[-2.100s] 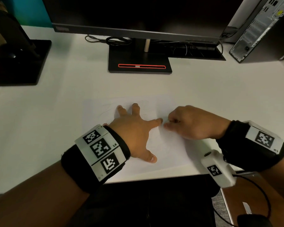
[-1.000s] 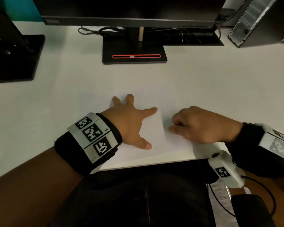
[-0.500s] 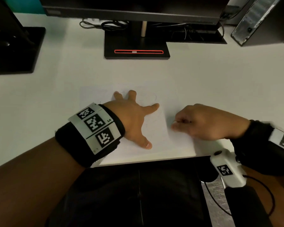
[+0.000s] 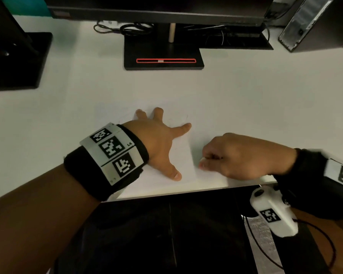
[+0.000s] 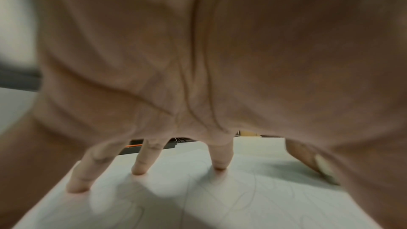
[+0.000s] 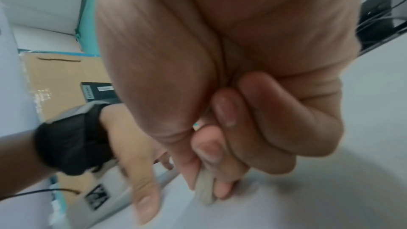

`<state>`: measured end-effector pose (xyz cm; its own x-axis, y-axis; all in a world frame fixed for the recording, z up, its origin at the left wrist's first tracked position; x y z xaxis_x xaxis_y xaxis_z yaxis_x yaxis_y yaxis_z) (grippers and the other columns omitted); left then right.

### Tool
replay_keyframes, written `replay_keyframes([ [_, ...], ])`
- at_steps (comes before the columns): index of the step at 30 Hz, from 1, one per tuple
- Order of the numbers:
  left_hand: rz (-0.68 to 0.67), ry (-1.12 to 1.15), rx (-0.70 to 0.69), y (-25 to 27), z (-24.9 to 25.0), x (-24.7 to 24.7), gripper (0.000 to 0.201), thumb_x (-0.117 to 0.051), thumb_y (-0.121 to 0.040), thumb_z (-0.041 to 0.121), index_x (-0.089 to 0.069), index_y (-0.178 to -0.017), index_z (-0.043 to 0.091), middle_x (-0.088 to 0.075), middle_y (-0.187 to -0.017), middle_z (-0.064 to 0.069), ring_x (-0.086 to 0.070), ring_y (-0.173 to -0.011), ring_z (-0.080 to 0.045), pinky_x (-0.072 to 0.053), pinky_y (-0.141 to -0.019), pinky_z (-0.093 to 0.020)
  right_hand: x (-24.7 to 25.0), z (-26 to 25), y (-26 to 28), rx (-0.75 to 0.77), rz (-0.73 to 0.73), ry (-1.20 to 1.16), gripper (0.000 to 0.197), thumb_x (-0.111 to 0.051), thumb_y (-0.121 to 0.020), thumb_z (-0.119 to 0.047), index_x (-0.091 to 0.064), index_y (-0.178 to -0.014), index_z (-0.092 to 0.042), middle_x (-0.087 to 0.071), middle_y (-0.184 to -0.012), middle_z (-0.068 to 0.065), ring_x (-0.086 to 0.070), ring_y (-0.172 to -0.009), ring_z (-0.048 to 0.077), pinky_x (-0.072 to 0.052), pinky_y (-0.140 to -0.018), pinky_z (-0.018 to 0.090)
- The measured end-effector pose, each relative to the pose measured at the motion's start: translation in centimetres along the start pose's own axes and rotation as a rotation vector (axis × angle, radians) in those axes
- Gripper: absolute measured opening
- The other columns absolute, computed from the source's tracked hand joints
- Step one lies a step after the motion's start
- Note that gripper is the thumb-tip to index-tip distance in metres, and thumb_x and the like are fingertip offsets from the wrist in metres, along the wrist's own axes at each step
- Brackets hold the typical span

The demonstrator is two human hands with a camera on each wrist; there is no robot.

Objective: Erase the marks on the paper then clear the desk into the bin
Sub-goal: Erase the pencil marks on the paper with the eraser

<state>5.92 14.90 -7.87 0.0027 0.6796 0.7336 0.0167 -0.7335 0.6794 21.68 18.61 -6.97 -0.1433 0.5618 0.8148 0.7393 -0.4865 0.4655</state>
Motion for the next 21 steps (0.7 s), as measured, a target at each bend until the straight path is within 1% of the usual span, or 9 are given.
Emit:
replay_keyframes([
  [2, 0.005, 0.003, -0.006, 0.0, 0.0, 0.0, 0.127, -0.070, -0.061, 0.084, 0.023, -0.145, 0.062, 0.016, -0.161, -0.008, 0.010, -0.147, -0.051, -0.035, -0.109, -0.066, 0.9, 1.0, -0.3, -0.060, 0.038, -0.010, 0.045, -0.052, -0.102, -0.042, -0.056, -0.073, -0.008, -0.059, -0.066, 0.004, -0.049, -0.058, 0.013, -0.039, -0.058, 0.029],
  [4, 0.006, 0.007, -0.005, 0.0, 0.0, 0.0, 0.127, -0.070, -0.061, 0.084, 0.022, -0.145, 0.062, 0.016, -0.160, -0.007, 0.010, -0.147, -0.052, -0.036, -0.109, -0.065, 0.6, 0.3, -0.3, -0.011, 0.039, 0.016, 0.044, -0.051, -0.102, -0.042, -0.054, -0.071, -0.011, -0.056, -0.065, 0.000, -0.048, -0.059, 0.010, -0.036, -0.060, 0.028],
  [6, 0.001, 0.012, -0.005, 0.1, 0.0, -0.1, 0.127, -0.070, -0.061, 0.084, 0.022, -0.145, 0.062, 0.017, -0.160, -0.009, 0.011, -0.146, -0.052, -0.036, -0.109, -0.065, -0.4, -1.0, -0.1, 0.045, -0.013, 0.043, 0.043, -0.051, -0.102, -0.043, -0.051, -0.069, -0.015, -0.053, -0.062, -0.002, -0.047, -0.058, 0.010, -0.036, -0.059, 0.025],
  [7, 0.000, 0.012, -0.008, 0.1, 0.1, -0.1, 0.127, -0.070, -0.061, 0.084, 0.022, -0.145, 0.061, 0.017, -0.160, -0.009, 0.011, -0.146, -0.053, -0.035, -0.109, -0.065, -0.4, -1.0, -0.2, 0.047, -0.024, 0.034, 0.043, -0.052, -0.102, -0.043, -0.051, -0.069, -0.015, -0.053, -0.062, -0.001, -0.048, -0.058, 0.011, -0.039, -0.059, 0.026],
  [9, 0.001, 0.010, -0.011, 0.0, 0.1, -0.1, 0.126, -0.070, -0.062, 0.084, 0.022, -0.145, 0.061, 0.017, -0.160, -0.009, 0.010, -0.146, -0.052, -0.035, -0.109, -0.065, 0.4, 0.2, -0.7, -0.006, 0.011, -0.005, 0.044, -0.052, -0.101, -0.042, -0.054, -0.070, -0.011, -0.058, -0.065, 0.004, -0.052, -0.061, 0.016, -0.045, -0.064, 0.035],
  [11, 0.003, 0.010, -0.012, 0.0, 0.1, -0.1, 0.126, -0.070, -0.062, 0.083, 0.022, -0.146, 0.061, 0.017, -0.160, -0.009, 0.011, -0.146, -0.053, -0.035, -0.109, -0.066, 0.8, 0.6, -0.9, -0.026, 0.050, -0.008, 0.044, -0.052, -0.101, -0.042, -0.054, -0.071, -0.010, -0.061, -0.067, 0.006, -0.054, -0.062, 0.018, -0.047, -0.066, 0.039],
  [14, -0.002, 0.009, -0.007, 0.0, 0.1, -0.1, 0.127, -0.070, -0.062, 0.084, 0.023, -0.146, 0.061, 0.018, -0.160, -0.012, 0.012, -0.146, -0.054, -0.036, -0.108, -0.066, -0.4, -1.0, -0.8, 0.058, -0.001, 0.038, 0.043, -0.050, -0.102, -0.043, -0.052, -0.070, -0.014, -0.057, -0.065, 0.001, -0.052, -0.062, 0.016, -0.045, -0.064, 0.034],
  [18, 0.005, 0.011, -0.011, -0.1, 0.1, -0.1, 0.126, -0.070, -0.062, 0.083, 0.022, -0.146, 0.061, 0.018, -0.160, -0.011, 0.012, -0.146, -0.053, -0.036, -0.108, -0.067, 1.1, 0.8, -1.2, -0.036, 0.039, -0.005, 0.044, -0.051, -0.102, -0.041, -0.053, -0.070, -0.010, -0.059, -0.066, 0.004, -0.052, -0.061, 0.017, -0.044, -0.064, 0.036],
  [21, -0.002, 0.014, -0.012, -0.2, 0.0, -0.1, 0.127, -0.070, -0.062, 0.084, 0.023, -0.145, 0.061, 0.018, -0.160, -0.011, 0.013, -0.145, -0.055, -0.035, -0.109, -0.066, 0.3, -0.3, -1.1, 0.034, 0.035, 0.038, 0.043, -0.049, -0.102, -0.042, -0.054, -0.071, -0.012, -0.059, -0.067, 0.001, -0.055, -0.063, 0.018, -0.047, -0.065, 0.037],
])
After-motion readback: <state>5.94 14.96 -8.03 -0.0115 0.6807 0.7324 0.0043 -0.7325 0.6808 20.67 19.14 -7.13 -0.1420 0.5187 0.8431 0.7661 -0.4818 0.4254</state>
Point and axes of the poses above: each hand's wrist, its own y-axis away from the middle knuckle, its own x-axis out of the back of the hand, z = x × y, the point moved 6 cm from there along -y, towards the middle knuckle
